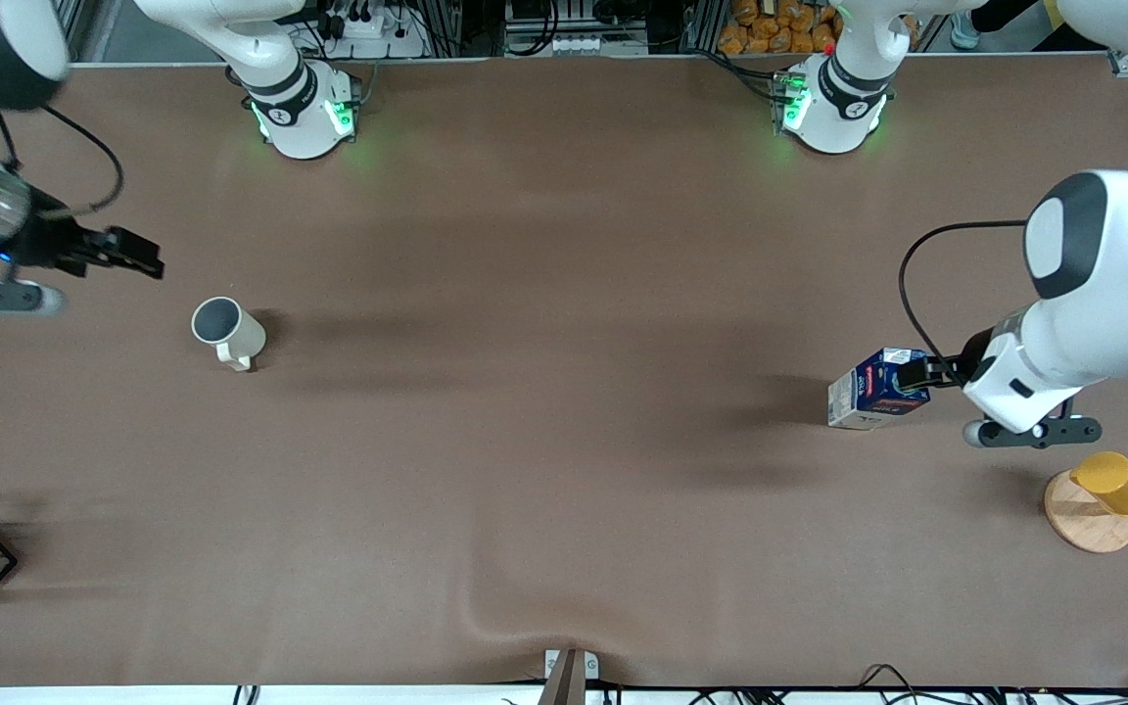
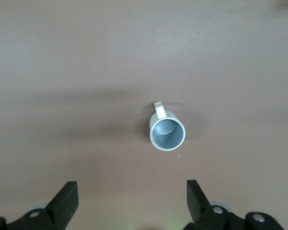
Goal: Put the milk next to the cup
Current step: 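Close the left gripper on the carton while the right gripper grasps the mug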
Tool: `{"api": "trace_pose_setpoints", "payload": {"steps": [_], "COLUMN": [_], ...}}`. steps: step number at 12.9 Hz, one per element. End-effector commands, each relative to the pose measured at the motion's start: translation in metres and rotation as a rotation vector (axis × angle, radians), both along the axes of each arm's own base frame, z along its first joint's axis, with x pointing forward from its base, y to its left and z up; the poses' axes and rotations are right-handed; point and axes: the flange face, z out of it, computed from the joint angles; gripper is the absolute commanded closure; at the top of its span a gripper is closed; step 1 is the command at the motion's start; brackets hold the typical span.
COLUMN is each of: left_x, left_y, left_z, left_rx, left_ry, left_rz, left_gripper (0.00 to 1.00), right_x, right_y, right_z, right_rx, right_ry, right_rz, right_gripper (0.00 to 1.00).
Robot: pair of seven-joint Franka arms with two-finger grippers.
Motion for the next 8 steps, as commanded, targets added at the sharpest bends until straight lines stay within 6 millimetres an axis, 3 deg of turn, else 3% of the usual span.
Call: {"api": "trace_pose_setpoints", "payload": {"steps": [1, 4, 8], "left_x": [-0.005, -0.007, -0.014], "left_y": [0.001, -0.001, 0.001], "left_z": [-0.021, -0.041, -0.064], "left_rx": [0.015, 0.015, 0.017], "left_ry": [0.003, 0.035, 0.063], "left_rz": [-0.02, -0.024, -0.024], "left_gripper": [0.0, 0.0, 0.0], "right_x": [-0.022, -0.048, -0.05], "right_y": [-0.003, 0.008, -0.008], "right_z": [-0.07, -0.152, -0.208], "right_rx": [-0.046, -0.076, -0.073], "right_ry": [0.015, 0.044, 0.063], "right_rz": [-0.021, -0.123, -0.132], "right_gripper": [0.0, 0.0, 0.0]}}
